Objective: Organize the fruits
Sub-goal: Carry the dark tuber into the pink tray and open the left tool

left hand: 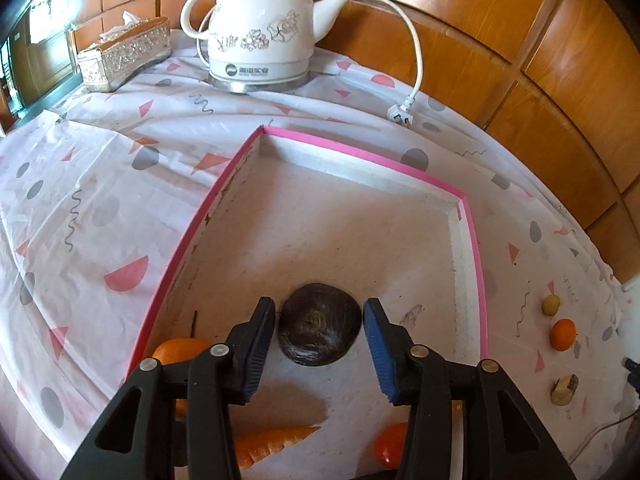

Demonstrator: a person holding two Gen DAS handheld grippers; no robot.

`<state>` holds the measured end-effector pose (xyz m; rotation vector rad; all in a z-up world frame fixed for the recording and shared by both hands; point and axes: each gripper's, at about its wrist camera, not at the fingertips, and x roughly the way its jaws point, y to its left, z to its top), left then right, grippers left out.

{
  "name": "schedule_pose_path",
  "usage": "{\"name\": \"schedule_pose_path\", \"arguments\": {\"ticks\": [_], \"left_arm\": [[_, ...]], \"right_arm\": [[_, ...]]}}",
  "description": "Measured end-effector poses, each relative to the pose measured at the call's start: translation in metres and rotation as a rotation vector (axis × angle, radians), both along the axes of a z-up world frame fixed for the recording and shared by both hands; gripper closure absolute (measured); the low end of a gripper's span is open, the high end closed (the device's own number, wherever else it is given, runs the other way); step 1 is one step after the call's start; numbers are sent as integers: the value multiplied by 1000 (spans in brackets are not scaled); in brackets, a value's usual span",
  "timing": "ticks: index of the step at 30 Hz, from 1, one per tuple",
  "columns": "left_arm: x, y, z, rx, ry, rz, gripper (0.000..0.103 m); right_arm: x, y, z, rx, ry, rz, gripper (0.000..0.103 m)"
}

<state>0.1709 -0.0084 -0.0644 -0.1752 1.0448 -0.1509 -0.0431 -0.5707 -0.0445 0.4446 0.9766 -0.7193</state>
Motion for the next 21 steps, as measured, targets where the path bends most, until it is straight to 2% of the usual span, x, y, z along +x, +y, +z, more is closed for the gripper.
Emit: {"name": "schedule_pose_path", "arguments": {"ticks": [5, 8, 11, 13, 16, 21], "left_arm": [[-8, -1, 10, 22, -38, 3, 52], [-21, -1, 26, 50, -98, 17, 52], [-33, 4, 39, 59, -142, 52, 37], [-46, 12, 51, 74, -182, 94, 24], [-61, 19, 62, 109, -226, 126, 13], [-88, 32, 69, 152, -259, 166, 3]], "right_arm": [[2, 0, -2, -1, 11, 2, 45], [1, 0, -1, 0, 7, -1, 45], [1, 0, 0, -2, 4, -6, 45], [1, 0, 0, -2, 4, -6, 45], [0, -1, 0, -3, 1, -8, 45], [-3, -2, 0, -4, -11, -19, 45]]}}
